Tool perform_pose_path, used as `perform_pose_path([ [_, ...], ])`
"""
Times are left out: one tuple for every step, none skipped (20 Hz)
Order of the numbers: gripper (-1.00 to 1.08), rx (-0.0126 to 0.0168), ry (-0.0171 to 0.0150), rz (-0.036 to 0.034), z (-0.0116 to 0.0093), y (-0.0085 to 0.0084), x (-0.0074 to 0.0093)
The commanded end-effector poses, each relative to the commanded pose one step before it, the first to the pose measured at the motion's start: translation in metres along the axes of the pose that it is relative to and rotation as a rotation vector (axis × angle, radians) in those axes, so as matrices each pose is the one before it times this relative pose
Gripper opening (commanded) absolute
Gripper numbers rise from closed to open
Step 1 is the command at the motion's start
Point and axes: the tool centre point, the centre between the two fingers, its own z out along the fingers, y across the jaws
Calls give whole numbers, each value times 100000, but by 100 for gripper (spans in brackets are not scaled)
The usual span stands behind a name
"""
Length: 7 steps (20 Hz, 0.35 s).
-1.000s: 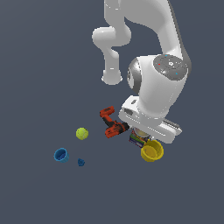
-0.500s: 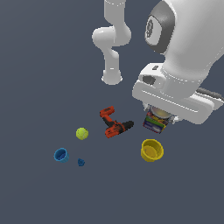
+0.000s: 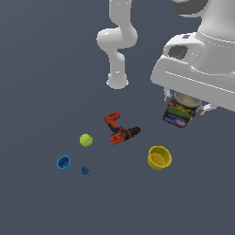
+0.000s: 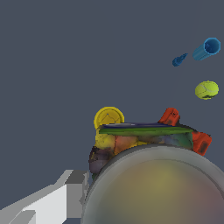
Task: Pick up a designated object from a clutter of objects.
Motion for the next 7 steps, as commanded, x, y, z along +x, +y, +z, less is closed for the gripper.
perform_pose_path([
  [-100,237,136,84,-1098,-234,-104],
  [-100,0,0,0,-236,-75,-38],
  [-100,0,0,0,-189,-61,-30],
  [-100,0,0,0,-145,-47,-22],
  [-100,0,0,0,-103,-33,-15],
  [-100,0,0,0,-61,-20,-9],
  [-100,0,0,0,-20,-7,-3],
])
